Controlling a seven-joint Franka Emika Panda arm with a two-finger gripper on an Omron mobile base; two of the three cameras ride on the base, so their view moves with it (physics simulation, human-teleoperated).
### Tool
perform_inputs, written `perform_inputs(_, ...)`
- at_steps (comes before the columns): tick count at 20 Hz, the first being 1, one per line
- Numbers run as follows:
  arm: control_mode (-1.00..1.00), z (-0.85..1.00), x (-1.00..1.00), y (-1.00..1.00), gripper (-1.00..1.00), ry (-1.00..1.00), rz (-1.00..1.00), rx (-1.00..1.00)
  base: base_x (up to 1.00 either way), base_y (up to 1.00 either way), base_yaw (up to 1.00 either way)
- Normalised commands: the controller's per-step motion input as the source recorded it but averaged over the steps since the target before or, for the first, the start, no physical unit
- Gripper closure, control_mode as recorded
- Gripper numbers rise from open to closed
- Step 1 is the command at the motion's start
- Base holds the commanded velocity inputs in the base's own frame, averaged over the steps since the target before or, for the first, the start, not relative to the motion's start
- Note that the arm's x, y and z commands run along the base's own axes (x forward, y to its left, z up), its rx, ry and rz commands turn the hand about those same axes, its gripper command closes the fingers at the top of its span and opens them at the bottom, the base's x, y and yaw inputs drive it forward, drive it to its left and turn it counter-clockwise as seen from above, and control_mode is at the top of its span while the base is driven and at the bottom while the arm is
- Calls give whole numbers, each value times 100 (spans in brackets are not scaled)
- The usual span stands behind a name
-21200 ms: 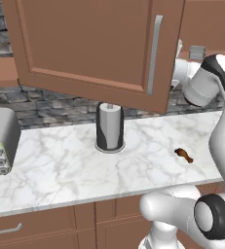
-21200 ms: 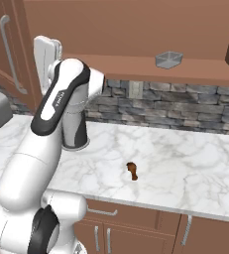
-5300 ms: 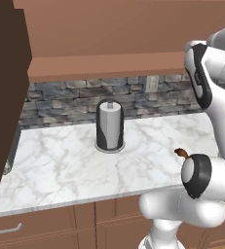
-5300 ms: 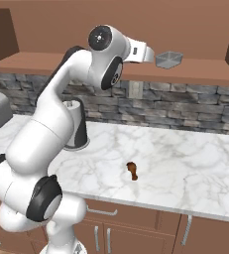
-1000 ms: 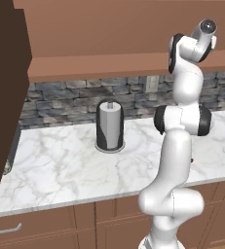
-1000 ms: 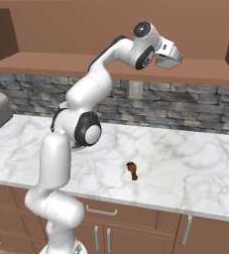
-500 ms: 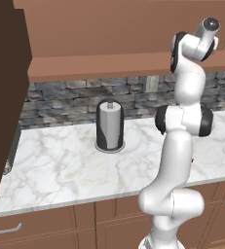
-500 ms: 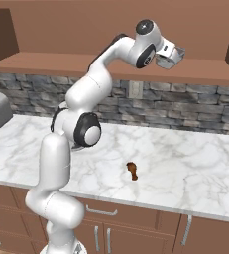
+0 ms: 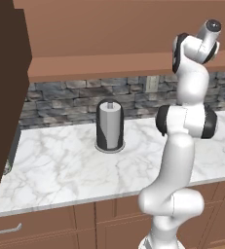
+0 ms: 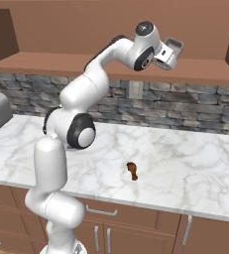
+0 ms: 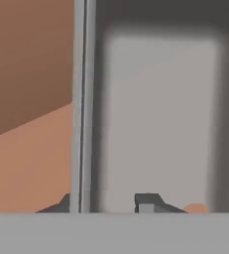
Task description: Retrieve the tupperware from the cabinet, then place the raw meat into the tupperware to avoid contamination.
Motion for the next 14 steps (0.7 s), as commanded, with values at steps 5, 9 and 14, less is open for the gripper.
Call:
perform_inputs(5,-100,-30,0,-17,100,-4,-2,4,0,0,0)
perform_inputs(9,-100,8,-1,-9,100,-9,-2,2,0,0,0)
perform_inputs(14,-100,11,-26,11,100,-11,0,1,0,0,0)
